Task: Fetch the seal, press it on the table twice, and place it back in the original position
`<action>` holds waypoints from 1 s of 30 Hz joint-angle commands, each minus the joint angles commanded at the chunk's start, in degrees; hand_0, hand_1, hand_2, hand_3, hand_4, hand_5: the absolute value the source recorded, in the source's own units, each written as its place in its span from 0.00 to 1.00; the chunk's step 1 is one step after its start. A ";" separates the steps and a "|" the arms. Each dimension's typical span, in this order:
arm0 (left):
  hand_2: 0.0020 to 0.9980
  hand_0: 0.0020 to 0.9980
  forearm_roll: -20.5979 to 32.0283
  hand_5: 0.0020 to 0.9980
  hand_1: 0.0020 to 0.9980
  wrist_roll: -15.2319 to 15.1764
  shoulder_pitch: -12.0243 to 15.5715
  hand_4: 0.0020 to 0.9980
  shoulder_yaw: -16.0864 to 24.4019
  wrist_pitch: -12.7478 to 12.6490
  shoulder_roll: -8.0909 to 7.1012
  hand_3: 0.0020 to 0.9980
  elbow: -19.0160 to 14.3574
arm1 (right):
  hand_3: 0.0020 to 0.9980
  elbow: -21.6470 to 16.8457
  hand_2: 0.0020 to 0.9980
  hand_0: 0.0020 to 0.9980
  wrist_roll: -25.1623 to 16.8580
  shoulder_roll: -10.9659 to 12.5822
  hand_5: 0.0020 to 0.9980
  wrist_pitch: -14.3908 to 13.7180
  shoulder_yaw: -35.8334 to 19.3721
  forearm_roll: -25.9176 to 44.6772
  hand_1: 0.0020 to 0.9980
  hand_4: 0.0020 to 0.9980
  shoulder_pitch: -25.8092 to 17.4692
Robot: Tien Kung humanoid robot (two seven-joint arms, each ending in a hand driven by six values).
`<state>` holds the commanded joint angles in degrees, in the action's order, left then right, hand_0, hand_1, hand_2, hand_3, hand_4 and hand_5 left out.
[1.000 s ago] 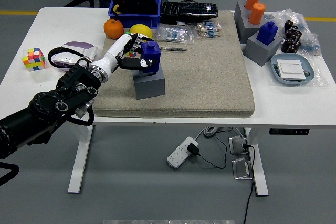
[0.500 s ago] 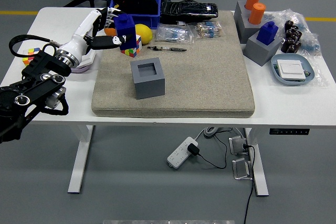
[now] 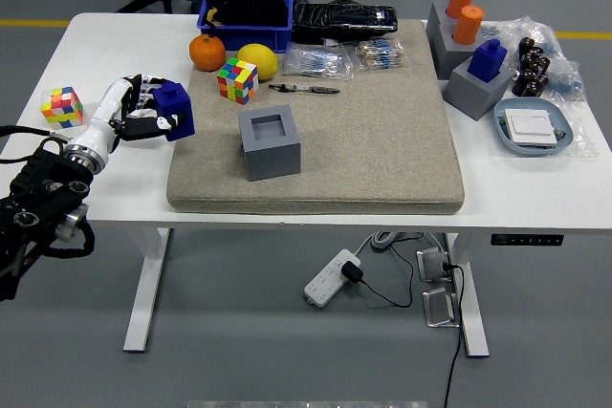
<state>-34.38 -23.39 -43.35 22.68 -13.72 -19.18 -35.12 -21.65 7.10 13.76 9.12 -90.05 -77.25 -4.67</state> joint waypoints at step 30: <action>0.47 0.66 2.76 0.00 0.49 -1.64 2.44 0.67 -2.04 -1.18 6.54 0.61 2.24 | 0.72 0.04 0.75 0.84 0.11 0.52 0.52 0.05 1.95 0.40 0.78 0.75 0.61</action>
<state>-31.62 -25.04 -40.90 20.64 -14.90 -12.64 -32.88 -21.61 7.20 14.29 9.17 -88.10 -76.85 -4.06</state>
